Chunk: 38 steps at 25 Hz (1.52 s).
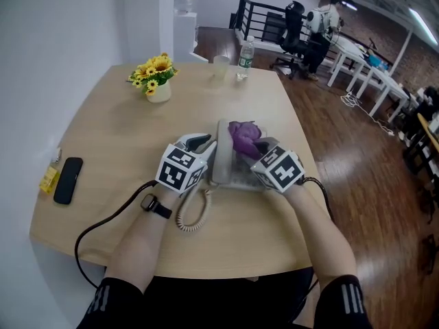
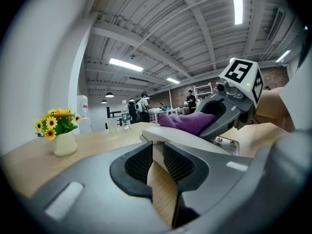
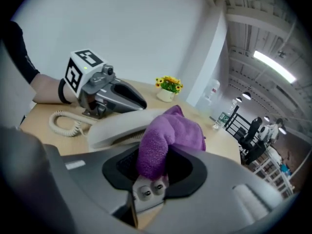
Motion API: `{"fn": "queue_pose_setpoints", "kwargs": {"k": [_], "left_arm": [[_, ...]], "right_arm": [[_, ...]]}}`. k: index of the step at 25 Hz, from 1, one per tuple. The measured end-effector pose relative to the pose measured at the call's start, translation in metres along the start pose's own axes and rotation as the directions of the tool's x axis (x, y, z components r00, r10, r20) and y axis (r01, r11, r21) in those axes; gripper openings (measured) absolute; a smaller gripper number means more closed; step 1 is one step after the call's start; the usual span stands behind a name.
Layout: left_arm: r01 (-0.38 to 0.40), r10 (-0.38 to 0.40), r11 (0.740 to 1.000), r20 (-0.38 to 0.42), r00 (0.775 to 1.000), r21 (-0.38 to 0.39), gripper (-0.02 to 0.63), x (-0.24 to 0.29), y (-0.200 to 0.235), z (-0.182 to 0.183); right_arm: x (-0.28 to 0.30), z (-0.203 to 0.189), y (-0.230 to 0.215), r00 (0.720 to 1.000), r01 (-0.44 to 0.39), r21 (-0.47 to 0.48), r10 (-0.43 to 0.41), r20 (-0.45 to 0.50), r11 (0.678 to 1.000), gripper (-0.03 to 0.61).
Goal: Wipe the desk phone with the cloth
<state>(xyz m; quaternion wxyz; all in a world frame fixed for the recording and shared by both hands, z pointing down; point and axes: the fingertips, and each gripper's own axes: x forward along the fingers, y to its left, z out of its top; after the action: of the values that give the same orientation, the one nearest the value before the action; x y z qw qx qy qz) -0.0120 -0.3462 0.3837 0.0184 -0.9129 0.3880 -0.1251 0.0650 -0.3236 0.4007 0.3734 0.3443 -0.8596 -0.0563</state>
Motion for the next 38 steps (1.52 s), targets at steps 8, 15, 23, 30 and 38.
{"fn": "queue_pose_setpoints", "kwargs": {"k": [8,15,23,30,38], "left_arm": [[0.000,0.000,1.000,0.002,1.000,-0.008,0.060,-0.001,0.000,0.000],[-0.001,0.001,1.000,0.000,1.000,-0.004,0.060,-0.001,0.001,-0.001],[-0.001,0.001,1.000,0.001,1.000,-0.003,0.061,-0.001,0.001,0.000],[0.001,-0.001,1.000,0.002,1.000,-0.003,0.061,0.000,0.000,0.001],[-0.001,0.001,1.000,0.002,1.000,-0.001,0.061,-0.001,0.001,0.000]], "right_arm": [[-0.030,-0.016,0.069,0.994,-0.099,-0.049,0.101,0.049,0.994,0.117],[-0.052,-0.032,0.100,0.985,-0.158,-0.084,0.163,0.052,0.984,0.117],[-0.057,-0.002,0.100,0.970,-0.150,-0.120,0.170,0.171,0.981,0.117],[-0.046,-0.031,0.087,0.986,-0.131,-0.093,0.140,0.095,0.987,0.117],[-0.069,-0.063,0.064,0.991,-0.111,-0.016,0.112,0.071,0.994,0.117]]}}
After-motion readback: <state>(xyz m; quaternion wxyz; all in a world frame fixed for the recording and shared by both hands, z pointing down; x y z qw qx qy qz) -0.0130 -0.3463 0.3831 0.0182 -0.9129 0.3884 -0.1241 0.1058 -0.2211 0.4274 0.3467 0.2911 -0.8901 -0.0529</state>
